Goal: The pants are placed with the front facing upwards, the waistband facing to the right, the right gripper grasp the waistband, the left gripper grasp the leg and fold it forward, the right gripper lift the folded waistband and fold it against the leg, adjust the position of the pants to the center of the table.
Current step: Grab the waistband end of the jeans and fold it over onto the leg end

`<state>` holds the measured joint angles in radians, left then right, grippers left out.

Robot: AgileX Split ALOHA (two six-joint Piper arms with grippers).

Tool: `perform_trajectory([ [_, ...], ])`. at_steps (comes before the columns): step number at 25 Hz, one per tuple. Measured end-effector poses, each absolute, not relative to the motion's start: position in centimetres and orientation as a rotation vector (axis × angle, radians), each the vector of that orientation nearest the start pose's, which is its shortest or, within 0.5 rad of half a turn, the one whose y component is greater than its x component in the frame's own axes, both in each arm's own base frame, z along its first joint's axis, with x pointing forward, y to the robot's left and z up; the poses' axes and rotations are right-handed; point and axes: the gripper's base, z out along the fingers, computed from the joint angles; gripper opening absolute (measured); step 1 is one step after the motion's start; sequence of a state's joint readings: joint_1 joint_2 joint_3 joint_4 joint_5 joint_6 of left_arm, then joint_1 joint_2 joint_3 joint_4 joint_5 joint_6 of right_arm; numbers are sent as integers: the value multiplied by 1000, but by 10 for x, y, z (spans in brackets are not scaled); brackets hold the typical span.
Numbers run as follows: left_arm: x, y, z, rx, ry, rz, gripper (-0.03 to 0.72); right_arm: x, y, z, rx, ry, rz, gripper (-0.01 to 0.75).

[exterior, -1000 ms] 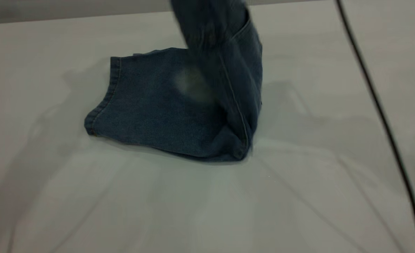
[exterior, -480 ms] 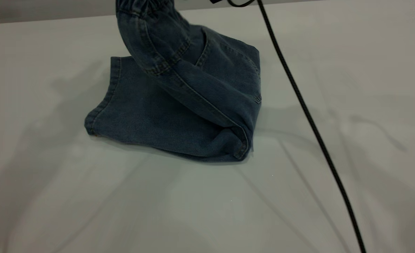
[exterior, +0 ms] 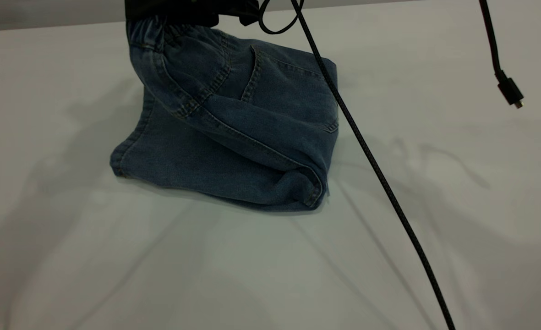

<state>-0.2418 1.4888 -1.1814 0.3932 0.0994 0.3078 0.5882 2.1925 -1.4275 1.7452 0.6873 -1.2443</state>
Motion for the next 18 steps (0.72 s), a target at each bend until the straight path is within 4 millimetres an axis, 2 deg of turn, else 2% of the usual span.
perform_trajectory([
  [2,342,-81,346,837,1703,348,309,356,307,154,-497,2234,1363,149],
  [8,342,-81,346,836,1701,348,309,357,306,155,-491,2233,1360,440],
  [10,342,-81,347,836,1698,347,309,359,304,159,-487,2223,1372,505],
  [13,342,-81,347,834,1696,346,309,359,300,167,-484,2205,1435,548],
  [15,342,-81,347,833,1692,344,309,358,299,171,-464,2217,1479,550],
  [18,341,-81,349,822,1688,337,309,352,301,169,-478,2298,1431,532],
])
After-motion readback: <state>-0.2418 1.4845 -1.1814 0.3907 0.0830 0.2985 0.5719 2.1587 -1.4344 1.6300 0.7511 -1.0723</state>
